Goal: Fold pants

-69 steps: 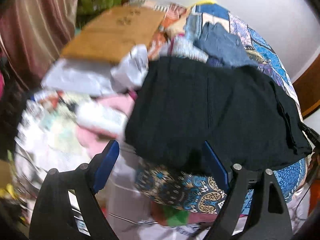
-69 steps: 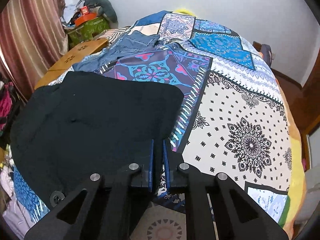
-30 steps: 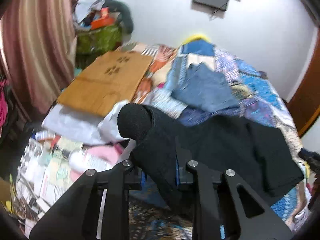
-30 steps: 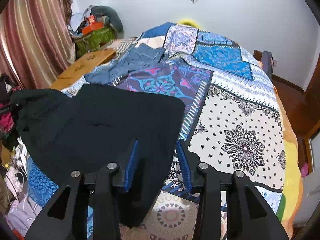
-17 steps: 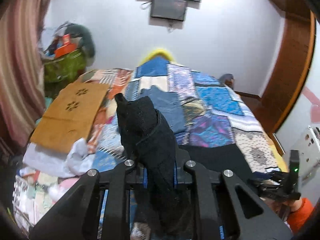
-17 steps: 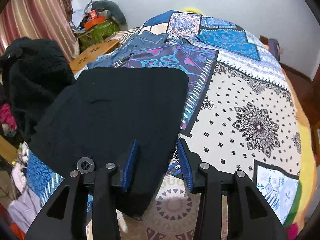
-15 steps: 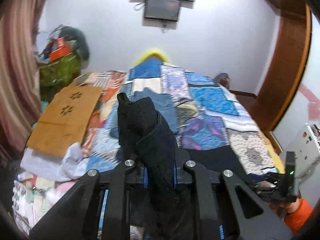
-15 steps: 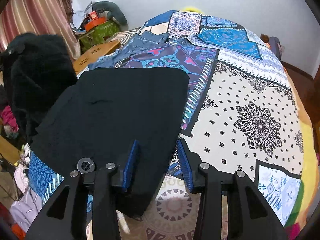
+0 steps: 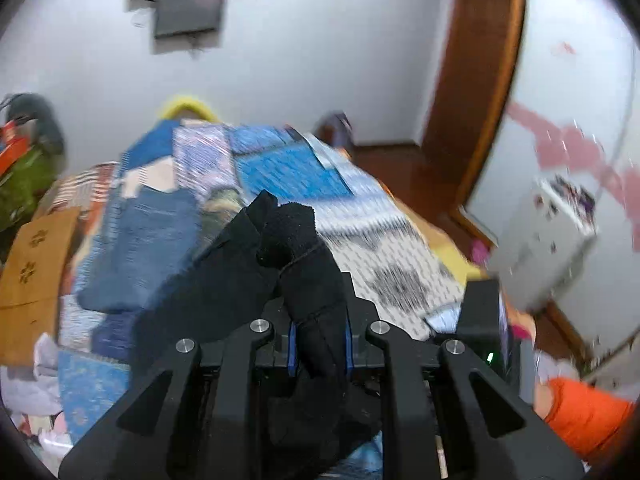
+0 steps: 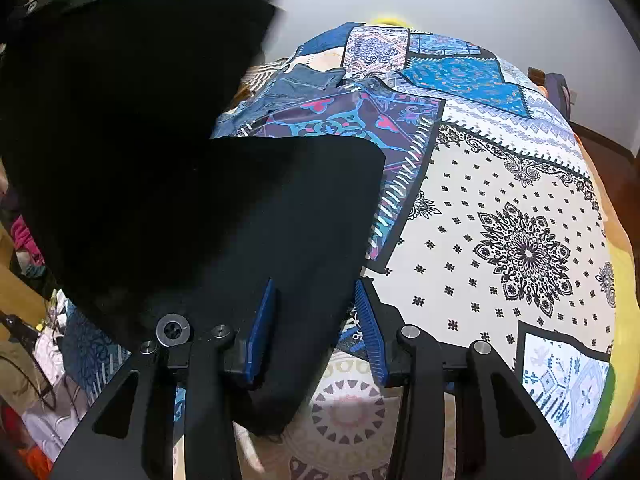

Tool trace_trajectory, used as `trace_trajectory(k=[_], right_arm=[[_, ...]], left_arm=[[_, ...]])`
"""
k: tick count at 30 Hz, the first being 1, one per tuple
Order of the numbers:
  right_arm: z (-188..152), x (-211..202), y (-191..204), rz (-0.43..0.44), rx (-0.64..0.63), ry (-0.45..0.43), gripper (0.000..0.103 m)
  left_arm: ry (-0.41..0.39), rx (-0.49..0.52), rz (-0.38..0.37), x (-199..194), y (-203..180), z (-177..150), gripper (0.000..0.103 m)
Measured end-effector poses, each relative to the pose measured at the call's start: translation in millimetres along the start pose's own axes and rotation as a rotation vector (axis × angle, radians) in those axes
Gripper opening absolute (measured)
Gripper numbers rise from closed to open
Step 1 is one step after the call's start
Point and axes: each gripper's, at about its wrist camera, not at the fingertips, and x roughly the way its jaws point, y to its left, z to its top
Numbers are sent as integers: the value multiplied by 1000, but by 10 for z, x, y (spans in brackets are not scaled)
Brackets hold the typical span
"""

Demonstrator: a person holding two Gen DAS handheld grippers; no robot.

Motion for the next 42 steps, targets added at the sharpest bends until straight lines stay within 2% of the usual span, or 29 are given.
trace_trajectory(k=[5, 8, 11, 14, 16, 17, 20, 22, 24, 28, 31, 32, 38, 39, 42], right_arm=[[-67, -179, -86, 3, 22, -13, 38], [-121, -318, -162, -15, 34, -20, 38], [-172, -431, -223, -64, 27, -18, 38], [-234, -501, -295, -93, 34, -13, 38], [-263, -537, -341, -103, 48, -11, 38], [-274, -556, -355, -109, 54, -12, 38], [-279, -640, -367, -126, 64, -31, 39], [-248, -706, -362, -136, 64, -52, 44], [-222, -790, -332, -141, 59, -81, 48], [-140, -887, -239, -143, 40, -119, 49], [-98, -930, -153, -132, 29, -140, 50], [-85, -936, -123, -123, 26, -144, 50], [-94, -843, 34, -86, 6, -134, 50], [-108, -816, 45, -76, 8, -127, 50], [-171, -734, 93, -49, 15, -99, 50]], left_arm=[[136, 40, -57, 489, -258, -336, 16], [209, 30, -80, 664, -291, -519, 17], [248, 35, -96, 715, -321, -614, 20], [254, 70, -84, 666, -392, -601, 34], [249, 88, -80, 608, -442, -566, 60], [234, 98, -67, 570, -468, -554, 63], [195, 141, -23, 448, -516, -508, 64], [168, 138, 6, 339, -486, -452, 66], [133, 112, 23, 204, -386, -373, 70], [74, 76, 78, -34, -99, -216, 76], [49, 78, 148, -145, 167, -120, 88], [39, 78, 191, -171, 295, -94, 89], [86, 41, 326, 51, 939, -50, 90], [108, 37, 366, 162, 1089, -50, 90], [169, 23, 420, 435, 1376, -69, 90]])
